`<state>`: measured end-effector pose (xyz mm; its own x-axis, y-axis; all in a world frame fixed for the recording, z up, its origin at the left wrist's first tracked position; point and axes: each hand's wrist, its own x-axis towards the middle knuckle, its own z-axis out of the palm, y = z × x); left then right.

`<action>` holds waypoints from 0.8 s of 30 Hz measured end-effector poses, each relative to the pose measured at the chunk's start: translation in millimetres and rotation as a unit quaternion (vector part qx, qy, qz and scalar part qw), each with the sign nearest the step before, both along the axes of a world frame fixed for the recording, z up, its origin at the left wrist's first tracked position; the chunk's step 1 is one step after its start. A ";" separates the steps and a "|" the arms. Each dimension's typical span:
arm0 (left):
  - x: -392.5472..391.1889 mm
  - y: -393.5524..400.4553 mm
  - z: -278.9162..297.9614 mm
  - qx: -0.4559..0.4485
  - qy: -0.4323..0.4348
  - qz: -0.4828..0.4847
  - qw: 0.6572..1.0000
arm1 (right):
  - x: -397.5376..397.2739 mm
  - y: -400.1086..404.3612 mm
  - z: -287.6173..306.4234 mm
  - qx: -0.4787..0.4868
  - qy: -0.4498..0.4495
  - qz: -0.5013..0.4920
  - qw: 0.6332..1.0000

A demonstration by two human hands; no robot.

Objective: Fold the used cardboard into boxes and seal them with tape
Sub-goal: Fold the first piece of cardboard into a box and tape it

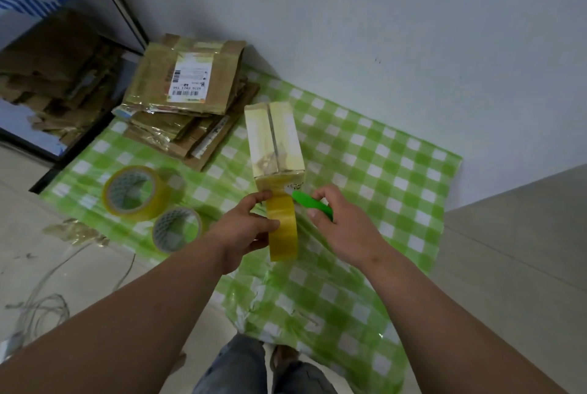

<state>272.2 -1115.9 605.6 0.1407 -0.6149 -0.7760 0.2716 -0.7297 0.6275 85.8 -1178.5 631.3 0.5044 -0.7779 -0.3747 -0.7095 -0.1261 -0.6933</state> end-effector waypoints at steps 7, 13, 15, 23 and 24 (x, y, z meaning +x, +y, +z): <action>5.6 2.2 -8.6 -0.022 0.016 -0.022 0.999 | 20.9 -3.7 -1.1 -0.194 0.030 0.063 0.978; 15.0 3.1 -7.2 -0.014 0.010 -0.060 0.998 | 42.8 -16.8 -1.5 -0.183 0.004 0.118 0.976; 18.8 3.2 -5.0 -0.013 0.003 -0.084 0.996 | 43.9 -18.1 -3.1 -0.159 0.002 0.109 0.981; 22.1 27.1 -6.3 -0.014 0.021 -0.127 0.992 | 43.5 -15.0 -1.6 -0.154 -0.019 0.053 0.986; 20.4 29.0 -7.7 -0.014 0.029 -0.108 0.994 | 43.9 -14.6 0.0 -0.153 -0.032 0.046 0.987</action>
